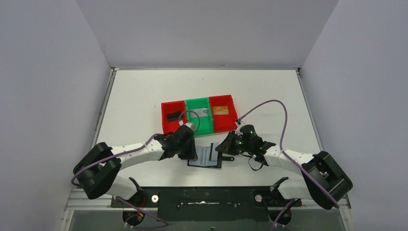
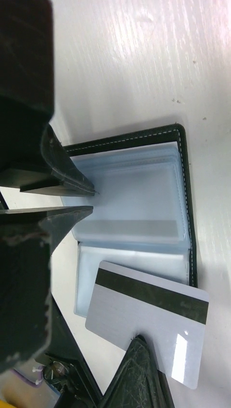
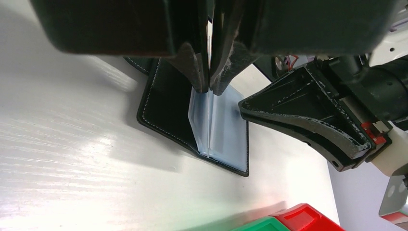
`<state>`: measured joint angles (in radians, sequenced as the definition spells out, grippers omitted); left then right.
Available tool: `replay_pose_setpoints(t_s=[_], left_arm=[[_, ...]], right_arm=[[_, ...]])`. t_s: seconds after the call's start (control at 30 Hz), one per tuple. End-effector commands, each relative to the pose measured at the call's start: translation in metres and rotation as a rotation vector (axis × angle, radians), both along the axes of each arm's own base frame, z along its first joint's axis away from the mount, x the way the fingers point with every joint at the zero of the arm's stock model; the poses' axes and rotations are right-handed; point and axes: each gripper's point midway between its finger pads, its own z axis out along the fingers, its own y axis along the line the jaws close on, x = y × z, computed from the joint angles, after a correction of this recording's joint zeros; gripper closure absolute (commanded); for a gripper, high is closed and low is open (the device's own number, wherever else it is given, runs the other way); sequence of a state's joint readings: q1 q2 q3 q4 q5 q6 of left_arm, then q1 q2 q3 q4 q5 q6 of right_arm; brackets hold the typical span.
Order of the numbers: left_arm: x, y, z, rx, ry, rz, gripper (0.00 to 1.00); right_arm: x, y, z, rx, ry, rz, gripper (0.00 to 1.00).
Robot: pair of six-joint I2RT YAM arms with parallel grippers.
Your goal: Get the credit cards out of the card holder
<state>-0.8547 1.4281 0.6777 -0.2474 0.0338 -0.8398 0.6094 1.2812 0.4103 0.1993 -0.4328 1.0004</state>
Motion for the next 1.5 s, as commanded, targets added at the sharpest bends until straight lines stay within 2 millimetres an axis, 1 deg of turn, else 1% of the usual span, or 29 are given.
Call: replay_pose_setpoints(t_s=[0.0, 0.1, 0.17, 0.33, 0.47, 0.57, 0.73, 0.8, 1.0, 1.1, 1.2, 1.3, 1.37, 1.47], left_arm=[[0.018, -0.008, 0.035, -0.046, -0.108, -0.001, 0.84], [0.022, -0.008, 0.046, -0.067, -0.146, 0.005, 0.81], [0.026, -0.005, 0.052, -0.065, -0.169, 0.02, 0.77], [0.036, 0.011, 0.059, -0.037, -0.209, 0.079, 0.66], [0.044, 0.03, 0.064, -0.009, -0.232, 0.132, 0.6], [0.049, 0.046, 0.07, 0.004, -0.259, 0.173, 0.56], [0.057, 0.075, 0.082, 0.036, -0.308, 0.254, 0.46], [0.059, 0.089, 0.088, 0.055, -0.337, 0.289, 0.41], [0.064, 0.132, 0.106, 0.147, -0.414, 0.394, 0.29], [0.067, 0.15, 0.117, 0.174, -0.461, 0.425, 0.19], [0.069, 0.163, 0.126, 0.188, -0.496, 0.458, 0.12], [0.074, 0.172, 0.138, 0.187, -0.517, 0.482, 0.1], [0.077, 0.181, 0.138, 0.205, -0.512, 0.485, 0.1], [0.083, 0.198, 0.13, 0.233, -0.476, 0.52, 0.09]], right_arm=[[0.015, 0.006, 0.03, 0.026, -0.133, 0.026, 1.0], [0.017, 0.006, 0.036, 0.027, -0.168, 0.036, 1.0], [0.017, 0.008, 0.04, 0.033, -0.191, 0.048, 1.0], [0.019, 0.011, 0.054, 0.041, -0.268, 0.072, 1.0], [0.022, 0.012, 0.062, 0.028, -0.325, 0.08, 1.0], [0.022, 0.016, 0.069, 0.011, -0.377, 0.103, 1.0], [0.021, 0.031, 0.09, -0.023, -0.519, 0.167, 1.0], [0.023, 0.035, 0.1, -0.043, -0.583, 0.176, 1.0], [0.042, 0.033, 0.127, -0.133, -0.774, 0.151, 1.0], [0.06, 0.025, 0.141, -0.229, -0.866, 0.114, 1.0], [0.074, 0.023, 0.151, -0.326, -0.955, 0.126, 1.0], [0.086, 0.025, 0.16, -0.411, -1.036, 0.172, 1.0], [0.093, 0.027, 0.162, -0.459, -1.063, 0.199, 1.0], [0.104, 0.036, 0.165, -0.514, -1.091, 0.259, 1.0]])
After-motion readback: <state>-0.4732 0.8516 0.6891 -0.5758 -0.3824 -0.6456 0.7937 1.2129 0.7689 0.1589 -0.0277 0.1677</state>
